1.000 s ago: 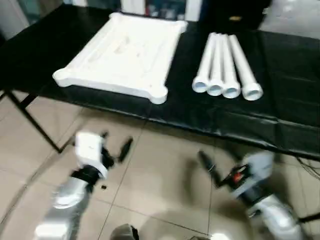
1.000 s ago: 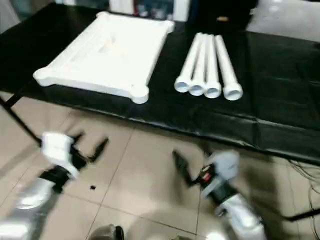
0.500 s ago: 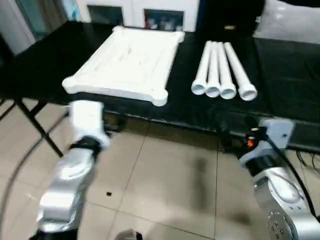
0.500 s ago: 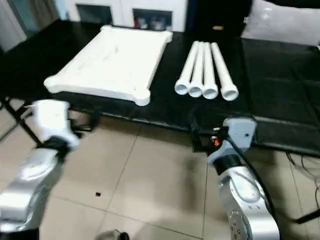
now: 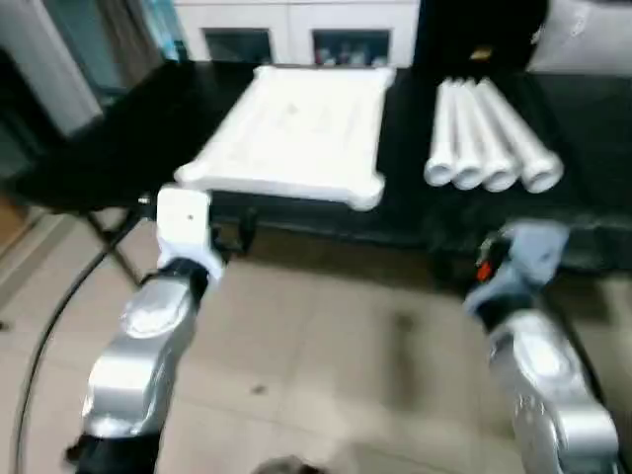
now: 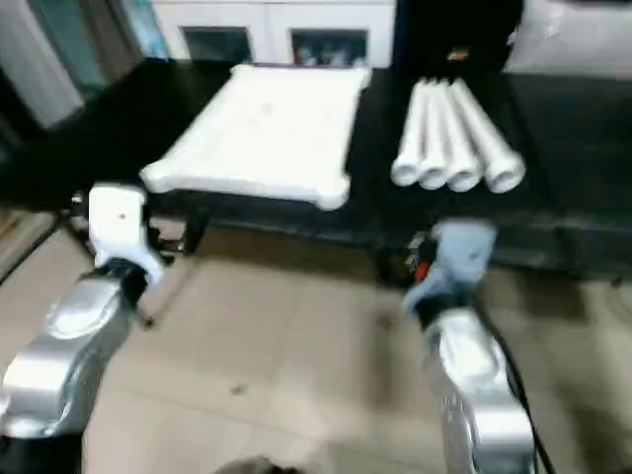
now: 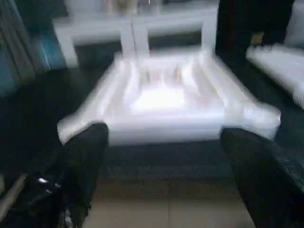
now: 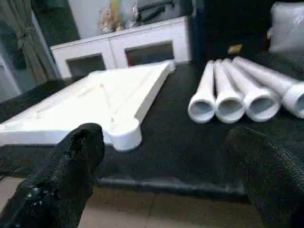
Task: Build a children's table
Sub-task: Move to table
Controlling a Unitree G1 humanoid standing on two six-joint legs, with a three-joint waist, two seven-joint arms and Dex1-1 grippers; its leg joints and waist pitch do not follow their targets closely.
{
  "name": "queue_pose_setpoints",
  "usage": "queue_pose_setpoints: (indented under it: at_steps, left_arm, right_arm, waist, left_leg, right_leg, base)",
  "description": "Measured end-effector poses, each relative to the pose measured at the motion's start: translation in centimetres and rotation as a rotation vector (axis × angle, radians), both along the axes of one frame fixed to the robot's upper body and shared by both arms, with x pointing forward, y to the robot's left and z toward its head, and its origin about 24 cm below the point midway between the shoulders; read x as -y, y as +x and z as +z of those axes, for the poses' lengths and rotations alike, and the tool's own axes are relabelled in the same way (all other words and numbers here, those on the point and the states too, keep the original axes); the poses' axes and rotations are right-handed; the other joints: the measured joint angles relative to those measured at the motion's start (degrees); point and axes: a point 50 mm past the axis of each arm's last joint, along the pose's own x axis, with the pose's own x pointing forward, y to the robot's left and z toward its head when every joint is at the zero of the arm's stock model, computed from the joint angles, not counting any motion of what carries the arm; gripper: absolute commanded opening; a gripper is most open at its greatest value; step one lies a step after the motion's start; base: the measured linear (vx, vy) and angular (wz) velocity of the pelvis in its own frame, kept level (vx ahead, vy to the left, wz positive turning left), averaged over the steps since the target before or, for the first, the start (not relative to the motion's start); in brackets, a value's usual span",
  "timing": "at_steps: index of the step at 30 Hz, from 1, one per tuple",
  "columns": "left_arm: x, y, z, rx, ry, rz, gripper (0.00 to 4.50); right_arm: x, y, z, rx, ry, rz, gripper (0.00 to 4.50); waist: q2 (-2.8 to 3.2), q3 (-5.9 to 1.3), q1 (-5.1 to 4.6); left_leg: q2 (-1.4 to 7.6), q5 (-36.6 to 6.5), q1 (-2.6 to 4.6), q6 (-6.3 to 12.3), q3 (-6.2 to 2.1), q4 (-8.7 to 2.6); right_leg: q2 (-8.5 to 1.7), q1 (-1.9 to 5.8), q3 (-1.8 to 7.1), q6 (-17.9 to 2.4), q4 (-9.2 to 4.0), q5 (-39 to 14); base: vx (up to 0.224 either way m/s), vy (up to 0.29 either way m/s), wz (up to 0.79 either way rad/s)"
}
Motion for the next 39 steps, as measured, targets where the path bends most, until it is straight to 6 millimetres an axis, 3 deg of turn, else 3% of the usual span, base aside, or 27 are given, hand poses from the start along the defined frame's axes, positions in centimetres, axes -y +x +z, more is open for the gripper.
queue_pose_setpoints:
  at_steps: [1,4,6,7,8,9,10,11,12,14,15,16,18,19,21,22,23,24,25,26,29,30,31,33,35,37,39]
  left_arm:
    - [0.3,0.3,0.5,0.015,-0.005,-0.007,4.21]
    - [0.4,0.4,-0.1,-0.011,-0.011,-0.008,4.21]
    - [0.5,0.4,0.0,-0.01,-0.013,-0.009,4.21]
    - [0.6,0.5,0.1,-0.004,-0.013,-0.01,4.21]
    - [0.7,0.5,0.2,0.0,-0.017,-0.013,4.21]
    - [1.2,0.6,0.1,-0.005,-0.021,-0.029,4.21]
    - [1.9,0.6,0.1,-0.007,-0.026,-0.055,4.21]
    - [2.0,0.6,0.1,-0.007,-0.026,-0.058,4.21]
    - [2.0,0.6,0.1,-0.004,-0.025,-0.058,4.21]
    - [2.0,0.6,0.1,-0.001,-0.021,-0.058,4.21]
    - [1.9,0.5,0.2,0.002,-0.015,-0.058,4.21]
    - [1.2,0.2,-0.2,-0.008,0.004,-0.039,4.21]
    - [0.0,-0.1,-1.2,-0.046,0.017,0.003,4.21]
    - [-0.1,-0.2,-1.5,-0.06,0.016,0.011,4.21]
    - [0.0,-0.2,-1.4,-0.053,0.014,0.009,4.21]
    - [0.1,-0.2,-1.3,-0.046,0.017,0.005,4.21]
    - [0.5,-0.2,-1.2,-0.044,0.014,-0.006,4.21]
    - [1.1,-0.3,-1.4,-0.047,0.007,-0.027,4.21]
    - [1.6,-0.3,-1.2,-0.043,0.009,-0.047,4.21]
    - [1.6,-0.3,-1.2,-0.04,0.01,-0.049,4.21]
    - [1.8,-0.6,0.0,0.008,0.009,-0.092,4.21]
    - [2.0,-0.7,0.1,0.015,0.009,-0.111,4.21]
    - [2.2,-0.8,0.0,0.01,0.015,-0.138,4.21]
    - [2.0,-1.1,-0.8,-0.025,0.028,-0.145,4.21]
    - [2.0,-1.3,-1.8,-0.073,0.041,-0.158,4.21]
    - [2.9,-1.4,-2.0,-0.08,0.052,-0.205,4.21]
    - [3.4,-1.8,-2.6,-0.097,0.053,-0.234,4.21]
  right_arm:
    - [0.0,0.1,0.0,-0.011,0.012,-0.005,4.5]
    - [-0.4,0.0,-0.7,-0.047,0.009,0.026,4.5]
    - [-0.8,0.3,-0.2,-0.028,-0.013,0.061,4.5]
    - [-0.9,0.4,0.0,-0.016,-0.022,0.072,4.5]
    - [-0.9,0.5,0.3,-0.006,-0.042,0.075,4.5]
    - [-0.7,0.5,0.2,-0.012,-0.058,0.071,4.5]
    - [0.0,0.5,-0.1,-0.027,-0.076,0.053,4.5]
    - [0.3,0.5,0.0,-0.02,-0.067,0.047,4.5]
    - [0.4,0.5,0.1,-0.014,-0.06,0.049,4.5]
    - [0.4,0.5,0.2,-0.013,-0.038,0.068,4.5]
    - [0.4,0.5,0.2,-0.013,-0.026,0.079,4.5]
    - [-0.1,0.5,0.2,-0.017,-0.006,0.097,4.5]
    - [-1.4,0.5,0.5,-0.006,0.037,0.166,4.5]
    - [-1.3,0.5,0.5,-0.004,0.029,0.166,4.5]
    - [-0.9,0.6,0.6,-0.005,-0.01,0.155,4.5]
    - [-0.8,0.6,0.6,-0.004,-0.03,0.148,4.5]
    - [-0.6,0.6,0.5,-0.009,-0.037,0.141,4.5]
    - [-0.5,0.6,0.5,-0.013,-0.045,0.135,4.5]
    - [-0.2,0.6,0.5,-0.017,-0.052,0.122,4.5]
    - [-0.2,0.6,0.4,-0.026,-0.052,0.126,4.5]
    - [-0.7,0.6,0.3,-0.028,-0.047,0.158,4.5]
    - [-0.7,0.6,0.3,-0.028,-0.05,0.164,4.5]
    - [-0.8,0.6,0.2,-0.035,-0.061,0.174,4.5]
    - [-1.9,0.6,0.0,-0.045,-0.06,0.226,4.5]
    - [-2.1,0.5,-0.2,-0.056,-0.073,0.241,4.5]
    - [-1.6,0.6,-0.5,-0.08,-0.087,0.232,4.5]
    - [-1.4,0.6,-0.7,-0.098,-0.093,0.232,4.5]
  waist:
    - [0.75,0.47,-3.0]
    - [-0.32,1.77,-7.27]
    - [-1.35,1.46,-9.42]
    - [-2.59,0.89,-10.48]
    - [-2.74,0.78,-10.8]
    - [-3.02,0.81,-10.89]
    - [-2.83,0.55,-10.42]
    - [-2.77,0.39,-10.06]
    - [-2.66,0.31,-9.69]
    - [-1.08,-0.55,-8.09]
    - [0.03,-0.95,-7.42]
    - [-0.34,-1.04,-7.44]
    - [-1.57,-1.21,-7.76]
    - [-1.76,-1.24,-7.63]
    - [-3.17,-1.2,-7.35]
    - [-5.1,-1.27,-6.59]
    - [-6.73,-1.05,-5.48]
    - [-6.81,-1.11,-4.17]
    - [-6.04,-1.29,-2.76]
    - [-6.66,-1.22,-1.89]
    - [-5.56,-1.42,0.93]
    - [-4.34,-1.64,1.61]
    - [-2.78,-1.68,1.85]
    - [-3.69,-1.54,1.22]
    - [-4.04,-1.61,0.26]
    - [-5.43,-1.77,-0.62]
    - [-7.65,-1.72,-0.92]
  left_leg:
    - [0.85,-3.24,1.0,1.19,-0.15,-0.87]
    - [-1.24,-3.47,3.87,1.62,-0.59,-4.33]
    - [-3.2,-3.39,5.25,1.75,-1.3,-7.19]
    - [-4.72,-2.45,5.97,3.18,-1.61,-8.97]
    - [-5.35,-1.78,6.19,3.55,-2.14,-9.51]
    - [-4.95,-2.22,5.35,4.4,-1.5,-7.8]
    - [-3.75,-2.46,3.22,5.29,-0.14,-3.01]
    - [-3.01,-2.1,1.42,5.5,0.25,-0.84]
    - [-1.95,-1.11,-0.15,5.36,0.68,-1.27]
    - [1.57,3.61,-3.37,6.59,1.34,-8.85]
    - [3.17,7.73,-3.56,6.38,1.2,-10.98]
    - [3.36,8.05,-3.04,1.92,0.46,-10.2]
    - [1.96,6.96,-2.89,2.62,0.42,-10.03]
    - [1.49,6.49,-2.42,2.9,0.44,-10.04]
    - [0.57,5.72,-0.82,2.89,1.0,-10.33]
    - [-0.44,4.97,0.39,2.38,1.69,-10.41]
    - [-1.17,3.97,1.07,2.56,2.18,-9.99]
    - [-0.86,2.56,1.01,5.08,2.53,-8.61]
    - [-0.79,1.81,-0.26,7.58,2.08,-4.74]
    - [-1.12,1.8,-1.02,7.54,2.2,-3.11]
    - [0.13,2.85,-1.87,5.86,2.36,-6.67]
    - [1.59,3.04,-1.87,5.56,2.34,-9.16]
    - [2.98,6.22,-0.85,2.06,2.17,-9.4]
    - [1.82,4.86,-0.22,2.37,2.01,-9.31]
    - [1.43,4.18,0.53,3.15,2.1,-9.31]
    - [0.64,3.48,1.4,3.14,2.74,-9.4]
    - [-0.86,2.67,2.1,2.77,3.75,-9.35]
  right_leg:
    - [-0.67,0.7,-1.2,0.49,0.24,-0.44]
    - [0.69,1.4,1.77,0.27,3.83,-3.05]
    - [0.6,2.92,2.24,0.34,1.52,-3.05]
    - [0.44,4.49,3.26,0.63,-2.15,-3.25]
    - [0.47,5.19,3.82,1.47,-3.38,-1.48]
    - [0.71,5.76,4.26,1.1,-4.19,-0.48]
    - [0.8,6.25,4.63,0.96,-4.41,-1.03]
    - [0.71,6.7,4.95,0.94,-4.79,-1.29]
    - [0.65,7.26,5.05,0.76,-5.39,-1.32]
    - [1.79,8.12,4.01,0.72,-6.79,-1.96]
    - [2.82,8.36,3.2,0.93,-6.52,-2.93]
    - [2.39,8.32,2.85,0.77,-4.39,-4.93]
    - [1.6,4.23,3.33,0.38,2.54,-5.44]
    - [1.58,1.18,3.43,2.27,4.51,-4.78]
    - [0.77,-2.83,4.37,5.46,4.12,-3.33]
    - [0.03,-4.24,6.01,5.24,1.75,-1.42]
    - [-0.5,-3.96,6.47,1.4,1.21,2.05]
    - [0.46,-3.38,6.78,0.78,0.62,2.04]
    - [0.74,-2.27,6.52,0.43,-0.44,2.1]
    - [0.79,-1.53,6.62,0.3,-1.21,2.09]
    - [2.1,1.58,5.37,-1.04,-3.48,1.51]
    - [3.08,2.4,4.52,-1.04,-4.01,1.22]
    - [3.71,3.4,3.46,-0.67,-4.01,0.48]
    - [2.63,2.5,3.4,-2.03,-1.01,-1.11]
    - [2.17,0.07,3.42,-0.27,2.37,-1.01]
    - [0.8,-2.66,3.58,1.65,1.76,0.41]
    - [-0.9,-2.95,4.47,0.84,-1.07,4.06]
  base:
    - [-0.019,0.19,-0.16]
    - [-0.022,0.172,-0.04]
    - [0.064,0.093,-0.27]
    - [0.08,0.072,-0.27]
    - [0.093,0.012,-0.21]
    - [0.116,-0.011,-0.08]
    - [0.116,-0.011,-0.08]
    - [0.169,-0.016,-0.1]
    - [0.195,-0.01,-0.19]
    - [0.206,0.009,-0.13]
    - [0.234,0.042,-0.07]
    - [0.234,0.042,-0.07]
    - [0.252,0.017,0.08]
    - [0.251,0.012,0.17]
    - [0.195,-0.024,0.18]
    - [0.174,-0.052,0.16]
    - [0.138,-0.15,0.08]
    - [0.159,-0.148,-0.08]
    - [0.159,-0.148,-0.08]
    - [0.163,-0.086,-0.16]
    - [0.14,-0.035,-0.05]
    - [0.168,0.074,0.03]
    - [0.168,0.074,0.03]
    - [0.156,0.112,0.09]
    - [0.146,0.082,0.09]
    - [0.13,0.023,0.05]
    - [0.121,-0.066,-0.06]
